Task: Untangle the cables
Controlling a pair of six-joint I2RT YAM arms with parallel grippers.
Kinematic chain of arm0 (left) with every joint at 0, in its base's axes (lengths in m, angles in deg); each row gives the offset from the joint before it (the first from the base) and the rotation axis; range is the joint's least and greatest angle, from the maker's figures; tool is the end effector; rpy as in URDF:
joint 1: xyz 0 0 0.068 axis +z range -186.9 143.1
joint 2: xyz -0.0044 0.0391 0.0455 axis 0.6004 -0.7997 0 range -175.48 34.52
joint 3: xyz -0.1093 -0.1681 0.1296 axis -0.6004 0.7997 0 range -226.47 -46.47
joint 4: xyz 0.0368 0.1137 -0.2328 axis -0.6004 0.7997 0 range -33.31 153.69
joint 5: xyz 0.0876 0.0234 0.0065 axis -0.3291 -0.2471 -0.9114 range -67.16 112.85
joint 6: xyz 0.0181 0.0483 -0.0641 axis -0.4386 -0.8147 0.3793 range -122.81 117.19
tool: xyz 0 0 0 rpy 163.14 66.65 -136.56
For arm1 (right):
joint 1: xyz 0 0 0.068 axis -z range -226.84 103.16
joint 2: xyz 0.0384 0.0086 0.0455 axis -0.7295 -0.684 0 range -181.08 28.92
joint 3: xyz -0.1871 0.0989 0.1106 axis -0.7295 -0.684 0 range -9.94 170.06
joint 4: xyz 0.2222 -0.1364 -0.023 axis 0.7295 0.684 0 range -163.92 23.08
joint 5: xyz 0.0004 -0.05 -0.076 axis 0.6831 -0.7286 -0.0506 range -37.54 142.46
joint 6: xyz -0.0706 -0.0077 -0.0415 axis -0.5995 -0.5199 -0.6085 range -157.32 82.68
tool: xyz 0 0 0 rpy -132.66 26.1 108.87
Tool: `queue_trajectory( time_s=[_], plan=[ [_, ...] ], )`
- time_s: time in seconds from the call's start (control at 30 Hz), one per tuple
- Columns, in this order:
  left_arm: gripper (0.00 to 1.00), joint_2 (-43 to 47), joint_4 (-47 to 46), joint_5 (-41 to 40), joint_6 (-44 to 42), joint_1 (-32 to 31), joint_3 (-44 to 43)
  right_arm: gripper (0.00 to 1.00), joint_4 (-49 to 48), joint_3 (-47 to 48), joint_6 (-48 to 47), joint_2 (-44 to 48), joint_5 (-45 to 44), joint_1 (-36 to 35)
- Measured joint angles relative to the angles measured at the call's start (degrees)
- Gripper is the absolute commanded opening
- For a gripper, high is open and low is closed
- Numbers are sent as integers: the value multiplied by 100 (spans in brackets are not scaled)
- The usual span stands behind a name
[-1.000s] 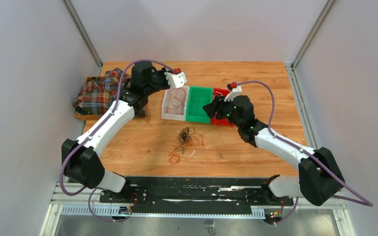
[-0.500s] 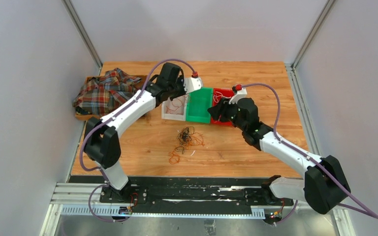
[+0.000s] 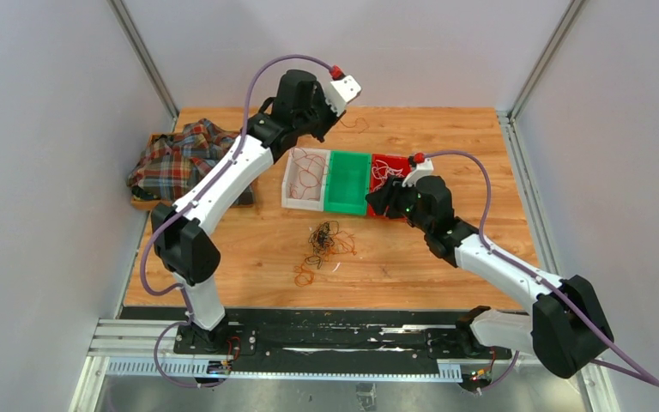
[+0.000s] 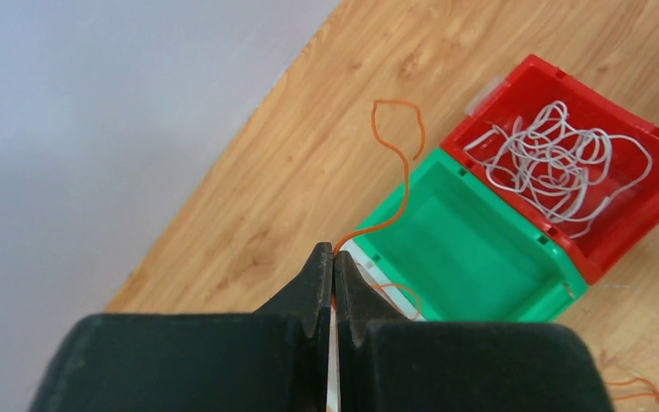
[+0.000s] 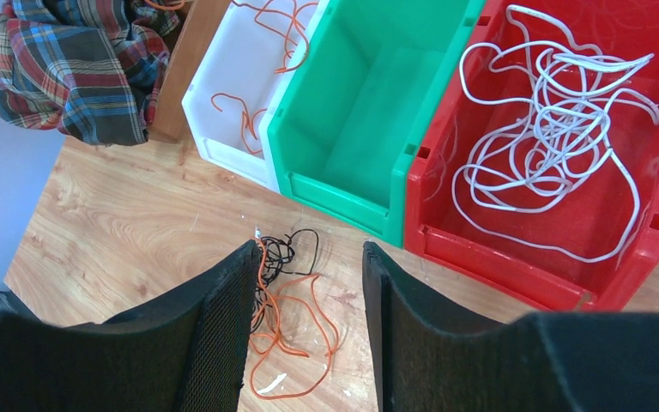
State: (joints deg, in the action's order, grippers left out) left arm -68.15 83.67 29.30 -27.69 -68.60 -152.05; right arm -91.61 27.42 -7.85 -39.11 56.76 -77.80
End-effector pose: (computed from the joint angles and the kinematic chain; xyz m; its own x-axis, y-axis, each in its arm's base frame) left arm 0.3740 -0.2404 0.3498 -0.0584 0.5275 -0.8476 0.6989 0.6278 0.3426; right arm 0.2698 0.1680 0.2194 -0.4508 0.3017 -0.8401 -0.4064 0.7686 0.4941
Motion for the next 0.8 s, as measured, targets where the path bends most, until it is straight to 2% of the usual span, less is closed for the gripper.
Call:
queue_trajectory(
  time_s=[0.23,0.37,0.6,0.8],
  plan=[
    [0,-2,-328,223,861,127,938,48,2,-61,52,17,7,0],
    [0,-4,-560,229,1344,466,1469,47,44,-181,55,129,7,2],
    [0,157,-1366,-446,1635,802,2616,47,57,-219,72,184,17,15],
    [0,227,-1617,-931,1497,713,2763,47,101,-258,92,184,22,26]
  ],
)
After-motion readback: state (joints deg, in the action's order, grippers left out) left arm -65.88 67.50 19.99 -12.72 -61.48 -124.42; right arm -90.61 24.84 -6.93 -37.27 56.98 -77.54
